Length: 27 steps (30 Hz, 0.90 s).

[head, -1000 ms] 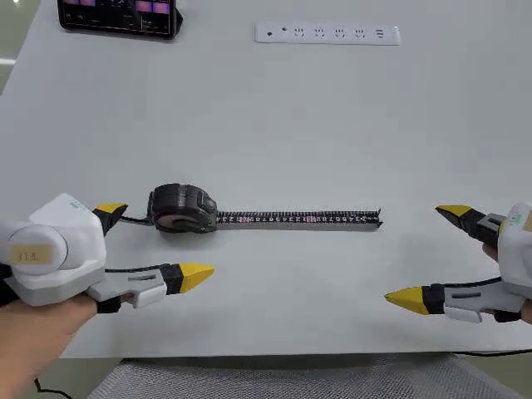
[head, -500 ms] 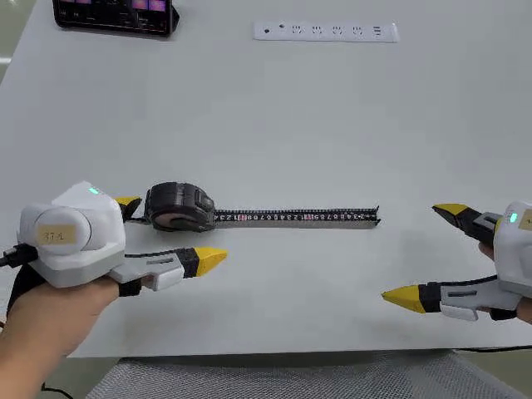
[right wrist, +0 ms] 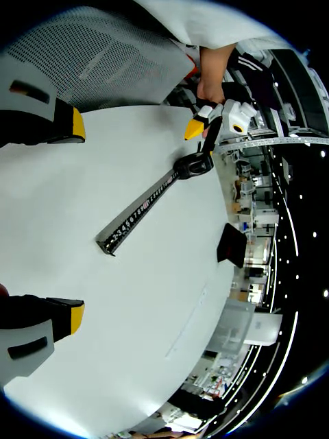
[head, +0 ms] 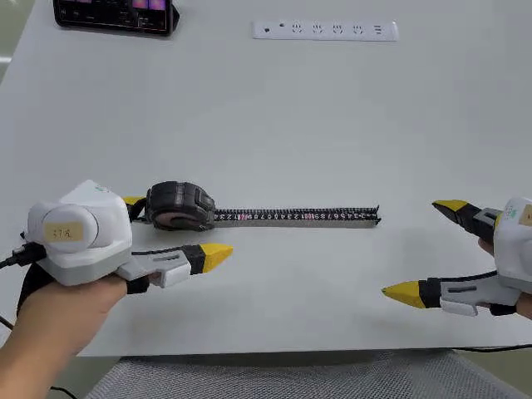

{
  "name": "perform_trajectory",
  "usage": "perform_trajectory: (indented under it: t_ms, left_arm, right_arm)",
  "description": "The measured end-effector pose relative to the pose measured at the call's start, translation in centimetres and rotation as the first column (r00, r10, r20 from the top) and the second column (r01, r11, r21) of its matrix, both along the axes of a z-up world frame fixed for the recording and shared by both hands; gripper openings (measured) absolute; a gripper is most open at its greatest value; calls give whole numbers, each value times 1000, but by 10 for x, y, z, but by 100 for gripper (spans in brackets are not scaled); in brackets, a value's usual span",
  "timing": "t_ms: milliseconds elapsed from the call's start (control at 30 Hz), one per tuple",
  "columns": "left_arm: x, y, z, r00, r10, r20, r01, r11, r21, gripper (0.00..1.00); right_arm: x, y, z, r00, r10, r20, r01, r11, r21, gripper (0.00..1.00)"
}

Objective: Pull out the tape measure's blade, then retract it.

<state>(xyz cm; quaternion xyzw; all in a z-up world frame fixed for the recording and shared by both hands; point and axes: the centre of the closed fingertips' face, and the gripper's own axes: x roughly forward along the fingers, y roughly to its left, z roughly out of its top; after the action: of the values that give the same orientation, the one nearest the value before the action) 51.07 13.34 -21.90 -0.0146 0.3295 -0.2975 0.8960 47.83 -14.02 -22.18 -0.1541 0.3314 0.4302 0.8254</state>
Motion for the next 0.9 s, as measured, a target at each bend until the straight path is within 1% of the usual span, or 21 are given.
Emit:
perform_trajectory:
  t_ms: [167,433,533,567,700,867,900]
  left_arm:
    - [2,0,1,1000,20,2,-20,1000,-13,92]
    - [7,-1,1,997,78,10,-78,997,-22,92]
    - [8,0,0,996,92,12,-92,996,-15,91]
    - [8,0,0,995,101,6,-101,995,-18,90]
    - [10,2,-1,994,112,8,-112,994,-5,88]
    - [13,3,-1,989,146,9,-146,989,-9,85]
    - [14,3,-2,989,151,11,-151,989,-5,85]
  right_arm:
    - [2,-2,0,1000,3,3,-3,1000,-7,92]
    - [10,-4,1,1000,31,-1,-31,999,-29,85]
    - [15,-5,1,999,47,-5,-47,998,-43,81]
    - [17,-5,1,999,52,-5,-52,998,-43,80]
    - [23,-6,1,997,74,-11,-74,996,-54,74]
    - [29,-8,0,995,98,-14,-99,993,-68,72]
    - [31,-8,0,994,105,-15,-106,992,-72,71]
